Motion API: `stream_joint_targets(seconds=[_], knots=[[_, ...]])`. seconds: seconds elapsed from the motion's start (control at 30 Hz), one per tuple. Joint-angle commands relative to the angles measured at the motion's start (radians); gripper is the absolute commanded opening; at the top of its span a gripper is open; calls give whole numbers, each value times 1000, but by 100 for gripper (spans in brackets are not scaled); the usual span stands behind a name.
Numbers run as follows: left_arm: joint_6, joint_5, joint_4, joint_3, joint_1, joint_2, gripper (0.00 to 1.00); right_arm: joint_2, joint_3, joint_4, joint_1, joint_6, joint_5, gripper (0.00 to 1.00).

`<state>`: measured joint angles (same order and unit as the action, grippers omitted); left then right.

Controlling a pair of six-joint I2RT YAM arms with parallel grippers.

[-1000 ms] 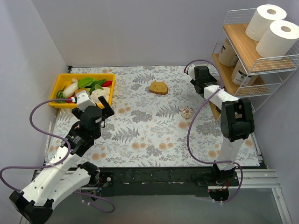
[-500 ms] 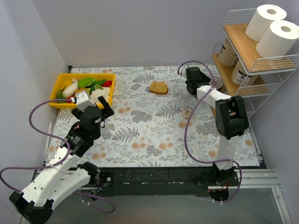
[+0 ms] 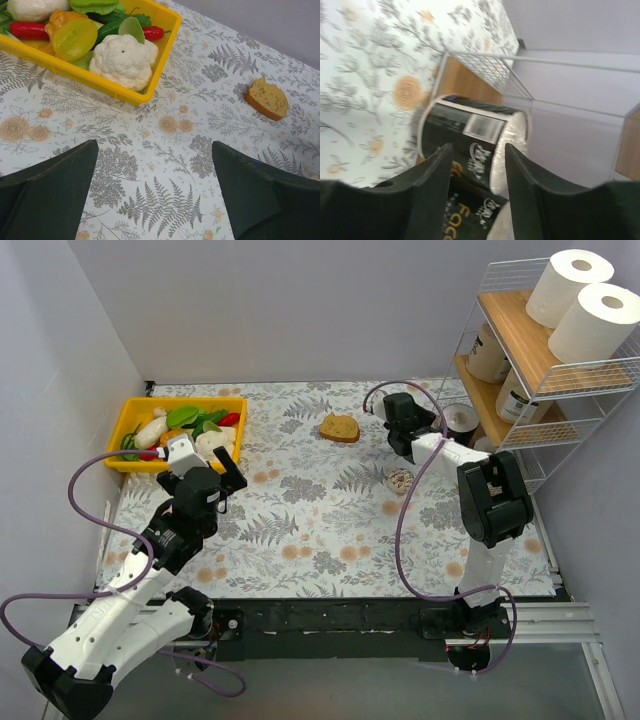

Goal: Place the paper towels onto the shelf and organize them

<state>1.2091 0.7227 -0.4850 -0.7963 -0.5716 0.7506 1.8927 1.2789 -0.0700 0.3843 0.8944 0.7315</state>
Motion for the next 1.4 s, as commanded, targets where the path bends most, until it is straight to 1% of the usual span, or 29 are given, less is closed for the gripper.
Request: stream_joint_targets(seconds=[0.0, 0.1, 0.33, 0.5, 0.57, 0.67, 0.8, 0.93, 0.97, 1.0, 1.03, 1.07, 1.1, 1.13, 1.17, 1.2, 1.23, 1.27, 1.3, 1.33, 1.37], knots=[[-6, -9, 14, 3, -1, -16, 98, -12, -13, 10, 11, -34, -46, 49], [-8, -9, 14, 2, -1, -10, 98, 16, -16, 29, -8, -41, -29, 46], [-9, -2, 16, 5, -1, 0, 98, 54, 25, 68, -94, -114, -6, 46], [-11, 3, 13, 2, -1, 23, 98, 54, 40, 68, -119, -135, -37, 45], [-10, 4, 11, 0, -1, 29, 98, 43, 60, 113, -114, -158, -73, 45], [-8, 1, 10, 2, -1, 23, 98, -7, 60, 134, -67, -187, -151, 46], [-22, -41, 34, 6, -1, 18, 98, -89, 40, 157, 25, -236, -192, 47], [-42, -104, 59, 19, -1, 6, 98, -216, 54, 234, 111, -412, -213, 48], [-51, -127, 83, 25, -1, -6, 98, -237, 69, 290, 146, -493, -218, 49], [-65, -150, 97, 37, -1, -11, 98, -260, 77, 321, 163, -538, -231, 50], [-74, -201, 109, 40, -1, -17, 98, -309, 80, 355, 182, -573, -262, 52], [-80, -224, 129, 43, -1, -25, 98, -337, 73, 390, 218, -635, -283, 57], [-92, -245, 140, 46, -1, -33, 98, -366, 62, 401, 238, -664, -300, 60], [-98, -296, 152, 58, -1, -39, 98, -427, 51, 410, 257, -686, -343, 63], [-105, -318, 178, 65, -1, -42, 98, -457, 33, 415, 289, -710, -371, 69], [-114, -342, 186, 69, -1, -51, 98, -489, -7, 417, 297, -768, -398, 71], [-117, -365, 194, 74, -1, -54, 98, -551, -33, 417, 303, -804, -468, 76], [-123, -408, 212, 77, -1, -59, 98, -584, -56, 415, 306, -839, -500, 83], [-126, -425, 224, 83, -1, -69, 98, -615, -113, 400, 306, -906, -529, 90], [-134, -442, 233, 94, -1, -74, 98, -680, -143, 386, 306, -931, -581, 96], [-134, -466, 246, 98, -1, -79, 98, -714, -176, 369, 306, -954, -596, 97]])
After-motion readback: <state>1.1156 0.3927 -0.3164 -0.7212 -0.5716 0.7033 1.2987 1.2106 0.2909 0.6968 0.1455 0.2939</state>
